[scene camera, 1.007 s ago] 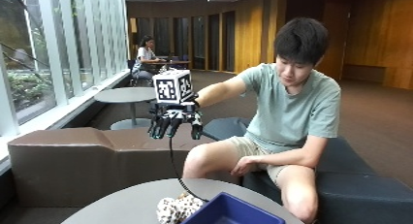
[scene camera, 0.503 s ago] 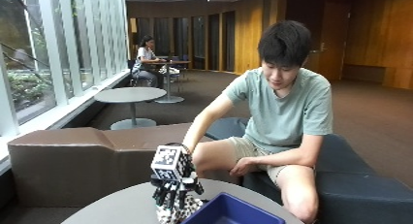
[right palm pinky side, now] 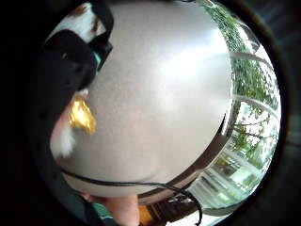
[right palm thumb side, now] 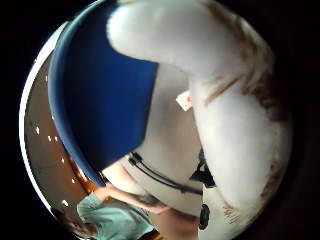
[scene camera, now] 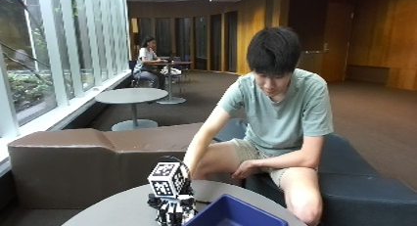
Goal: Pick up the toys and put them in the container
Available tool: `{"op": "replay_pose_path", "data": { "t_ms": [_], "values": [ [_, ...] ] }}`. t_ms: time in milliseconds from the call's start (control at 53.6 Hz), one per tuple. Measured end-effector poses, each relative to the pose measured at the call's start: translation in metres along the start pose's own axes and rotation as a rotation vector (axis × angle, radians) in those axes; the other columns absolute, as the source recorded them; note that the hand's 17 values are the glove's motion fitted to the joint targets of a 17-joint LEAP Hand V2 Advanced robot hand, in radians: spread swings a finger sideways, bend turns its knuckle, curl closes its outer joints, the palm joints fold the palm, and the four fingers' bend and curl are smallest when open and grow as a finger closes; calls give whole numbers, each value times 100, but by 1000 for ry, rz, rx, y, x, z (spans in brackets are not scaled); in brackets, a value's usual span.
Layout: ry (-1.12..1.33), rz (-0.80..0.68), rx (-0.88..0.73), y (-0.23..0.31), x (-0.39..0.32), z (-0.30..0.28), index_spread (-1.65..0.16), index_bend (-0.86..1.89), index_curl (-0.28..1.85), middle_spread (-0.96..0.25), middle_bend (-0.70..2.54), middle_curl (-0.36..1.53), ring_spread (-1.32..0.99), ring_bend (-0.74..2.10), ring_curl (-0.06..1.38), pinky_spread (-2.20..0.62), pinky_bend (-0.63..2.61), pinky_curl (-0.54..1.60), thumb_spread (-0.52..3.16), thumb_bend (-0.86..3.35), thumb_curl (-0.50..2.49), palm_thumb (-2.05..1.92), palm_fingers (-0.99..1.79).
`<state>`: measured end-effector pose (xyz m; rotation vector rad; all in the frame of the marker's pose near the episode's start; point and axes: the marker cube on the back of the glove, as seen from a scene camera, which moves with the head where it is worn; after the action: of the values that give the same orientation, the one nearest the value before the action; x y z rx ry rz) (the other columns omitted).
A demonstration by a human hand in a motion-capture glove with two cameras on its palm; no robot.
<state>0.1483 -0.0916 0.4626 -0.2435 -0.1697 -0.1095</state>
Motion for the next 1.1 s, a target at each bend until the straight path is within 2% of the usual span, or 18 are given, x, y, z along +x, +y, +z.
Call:
{"op": "replay_pose_path", "data": {
  "t_ms": [75, 261, 429, 448, 466, 615, 765, 895, 988, 1100],
  "values": [
    [8, 54, -1, -3, -1, -5, -28, 61, 60, -15, 75, 50, -25, 58, 26, -14, 67, 24, 114, 12, 55, 64, 79],
    [157, 122, -109, 19, 3, -49, -31, 73, 74, -18, 83, 59, -36, 75, 37, -20, 79, 32, 89, 9, 67, 69, 81],
    [223, 119, -112, 62, -22, -132, -33, 80, 86, -21, 91, 66, -42, 84, 43, -22, 90, 38, 69, 6, 75, 70, 77],
    [240, 115, -109, 66, -28, -144, -33, 76, 86, -24, 71, 61, -43, 87, 44, -22, 101, 41, 73, 9, 76, 74, 58],
    [257, 114, -106, 67, -36, -157, -33, 82, 90, -22, 91, 69, -43, 88, 47, -22, 95, 40, 67, 6, 77, 71, 74],
    [273, 80, 10, 90, -74, -222, -34, 84, 95, -23, 97, 72, -46, 92, 50, -23, 100, 42, 56, 3, 83, 71, 70],
    [249, 48, 127, 80, -132, -272, -35, 86, 101, -24, 101, 76, -47, 97, 55, -23, 104, 45, 48, 1, 88, 72, 64],
    [212, -2, 179, 64, -178, -291, -36, 88, 105, -24, 103, 79, -47, 99, 58, -23, 108, 46, 45, 0, 91, 72, 60],
    [155, -123, 259, 42, -206, -290, -36, 88, 107, -24, 105, 80, -47, 101, 61, -23, 110, 47, 42, -1, 94, 72, 58],
    [109, -52, 189, 33, -230, -271, -37, 89, 110, -24, 106, 82, -47, 102, 63, -23, 112, 48, 41, -1, 96, 72, 56]
  ]
}}
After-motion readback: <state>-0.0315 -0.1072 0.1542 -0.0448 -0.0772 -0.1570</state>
